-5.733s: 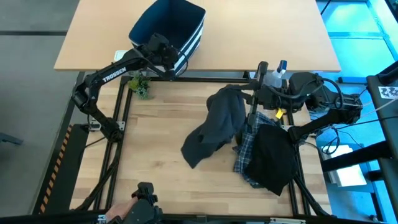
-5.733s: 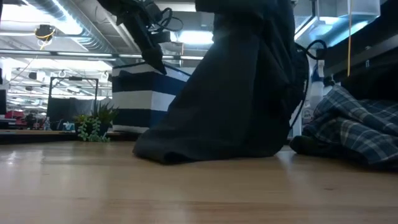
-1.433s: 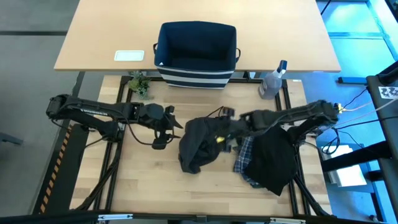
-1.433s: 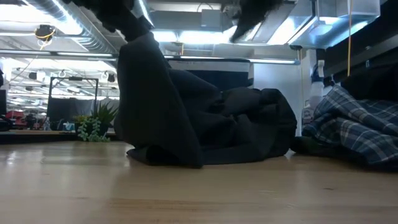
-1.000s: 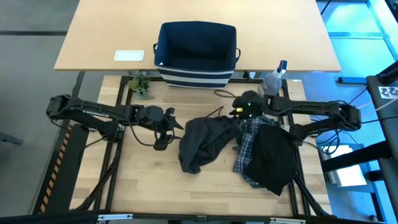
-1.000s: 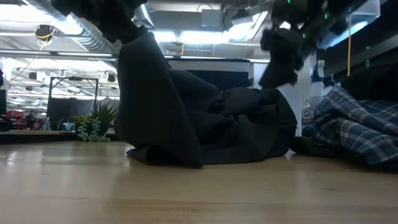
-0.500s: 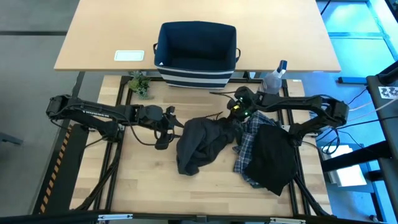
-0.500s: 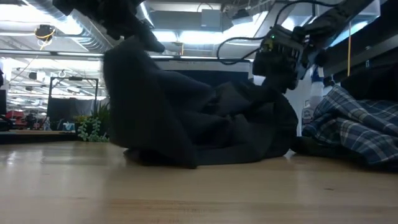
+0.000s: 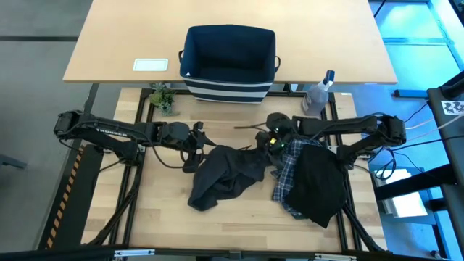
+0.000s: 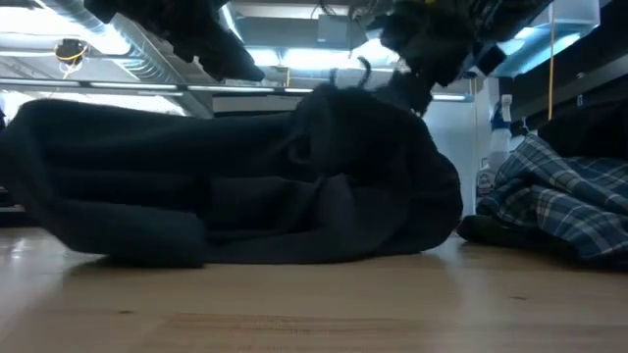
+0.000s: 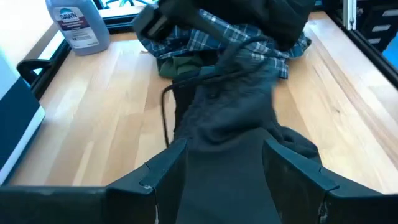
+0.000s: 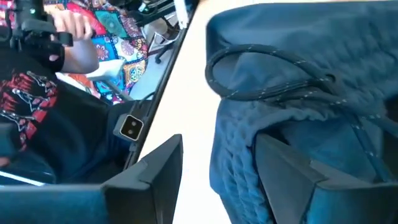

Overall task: Fold Laundry from Bin
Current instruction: Fold the black shorts

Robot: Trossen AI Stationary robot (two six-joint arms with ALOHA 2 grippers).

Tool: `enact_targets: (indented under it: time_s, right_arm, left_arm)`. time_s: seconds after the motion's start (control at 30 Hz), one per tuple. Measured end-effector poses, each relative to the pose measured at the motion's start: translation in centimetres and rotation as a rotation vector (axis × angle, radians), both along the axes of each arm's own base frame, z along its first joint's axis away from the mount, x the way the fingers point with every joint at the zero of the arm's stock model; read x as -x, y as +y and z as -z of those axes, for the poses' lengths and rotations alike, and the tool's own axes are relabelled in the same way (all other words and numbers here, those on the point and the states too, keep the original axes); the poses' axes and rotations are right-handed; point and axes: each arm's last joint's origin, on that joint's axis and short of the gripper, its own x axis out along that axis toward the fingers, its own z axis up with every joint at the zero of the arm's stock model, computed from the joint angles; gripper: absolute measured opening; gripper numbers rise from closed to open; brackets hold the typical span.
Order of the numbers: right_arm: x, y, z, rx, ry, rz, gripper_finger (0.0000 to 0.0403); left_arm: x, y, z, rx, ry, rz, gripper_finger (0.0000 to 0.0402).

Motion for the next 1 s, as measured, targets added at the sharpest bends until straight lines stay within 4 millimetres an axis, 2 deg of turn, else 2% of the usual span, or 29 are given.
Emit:
enact_targets:
  time_s: [0.3, 0.47, 0.67, 0.83, 1.0]
  right_arm:
    - [-0.6, 4.4, -0.8, 0.068, -0.013, -0.047, 0.0195]
    - [-0.4, 7.1, -0.8, 0.072, 0.003, -0.1, 0.0195]
    - [0.4, 9.7, -0.5, 0.055, 0.054, -0.201, 0.0195]
    - [0.6, 9.7, -0.2, 0.106, 0.081, -0.159, 0.0195]
    - [-0.1, 7.1, 0.0, 0.27, 0.086, 0.126, 0.0195]
  left_arm:
    - [0.0, 0.0, 0.0, 0.051, -0.001, -0.029, 0.0199]
    - [0.0, 0.0, 0.0, 0.067, 0.002, -0.027, 0.0199]
    - [0.0, -0.4, 0.0, 0.195, 0.011, 0.044, 0.0199]
    - [-0.6, -0.6, 1.0, 0.274, 0.065, 0.05, 0.0199]
    - [-2.1, -0.7, 3.0, 0.286, 0.127, 0.037, 0.0199]
